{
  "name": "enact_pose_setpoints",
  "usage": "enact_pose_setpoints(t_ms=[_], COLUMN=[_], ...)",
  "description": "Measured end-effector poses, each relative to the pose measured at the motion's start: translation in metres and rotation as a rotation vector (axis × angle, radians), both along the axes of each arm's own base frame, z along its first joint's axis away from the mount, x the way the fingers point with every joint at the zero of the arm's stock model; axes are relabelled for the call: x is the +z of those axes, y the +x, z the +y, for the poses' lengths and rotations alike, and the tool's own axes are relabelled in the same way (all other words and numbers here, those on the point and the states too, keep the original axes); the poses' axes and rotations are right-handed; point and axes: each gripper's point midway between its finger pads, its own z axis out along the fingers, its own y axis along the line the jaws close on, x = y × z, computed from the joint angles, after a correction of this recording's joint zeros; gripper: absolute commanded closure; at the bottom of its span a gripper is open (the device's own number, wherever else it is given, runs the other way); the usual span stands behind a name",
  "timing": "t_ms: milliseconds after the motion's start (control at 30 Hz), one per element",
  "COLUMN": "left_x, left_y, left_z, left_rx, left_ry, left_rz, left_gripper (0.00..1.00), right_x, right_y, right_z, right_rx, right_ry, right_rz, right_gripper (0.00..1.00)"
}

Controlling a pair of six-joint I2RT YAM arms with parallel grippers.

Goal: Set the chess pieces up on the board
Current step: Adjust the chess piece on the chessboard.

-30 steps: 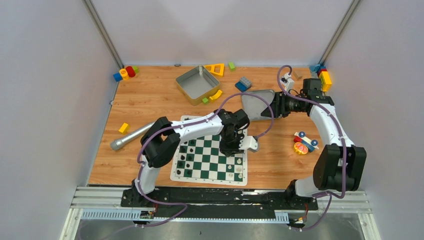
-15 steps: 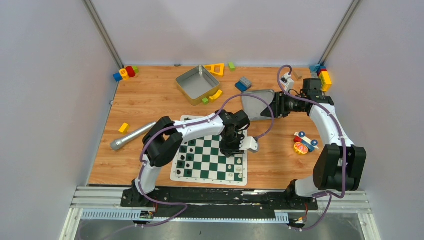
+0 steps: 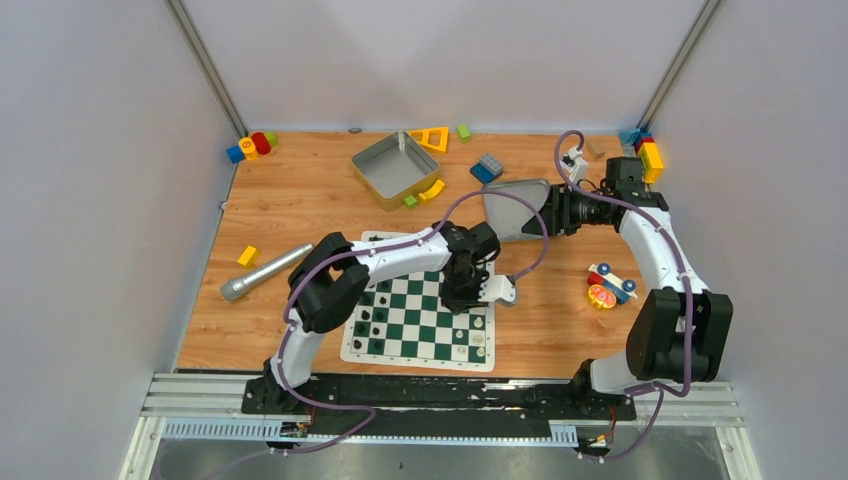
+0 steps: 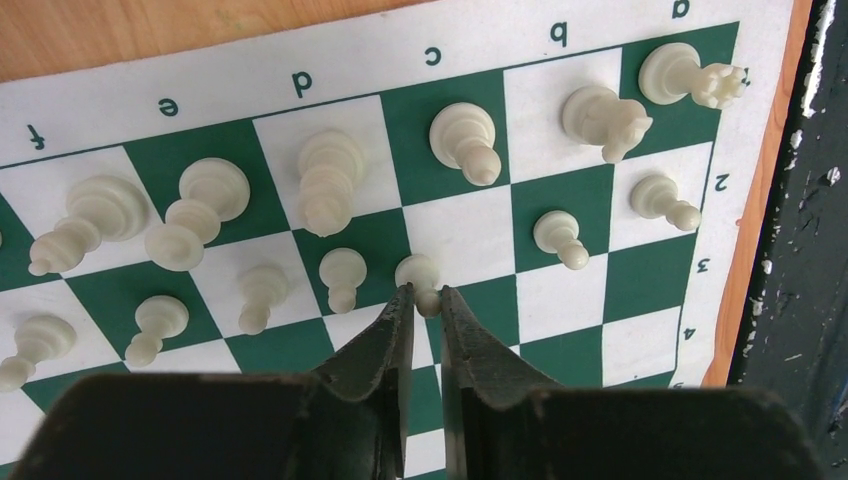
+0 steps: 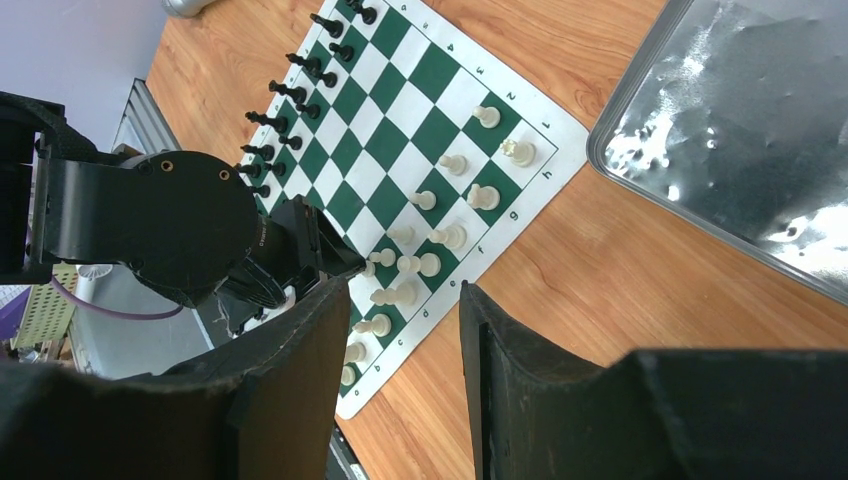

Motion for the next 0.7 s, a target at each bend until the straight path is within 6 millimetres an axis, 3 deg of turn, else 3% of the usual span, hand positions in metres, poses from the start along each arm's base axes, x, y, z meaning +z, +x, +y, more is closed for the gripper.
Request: enact_pose_setpoints(t_ms=[267, 700], left_x=[-0.001, 0.001], left_y=[-0.003, -0.014], left_z=[0.000, -0.002], left_rx=[-0.003, -0.014], left_ry=[-0.001, -0.006], left_rz=[0.017, 0.057], left_gripper=[0.92, 0.93], right_x=[0.000, -0.002], right_y=[-0.001, 0.000], right_z=[0.000, 0.000], right_rx=[0.000, 0.003], right_ry=[0.000, -0.002], right_rz=[0.004, 0.006], right_gripper=[0.55, 0.55])
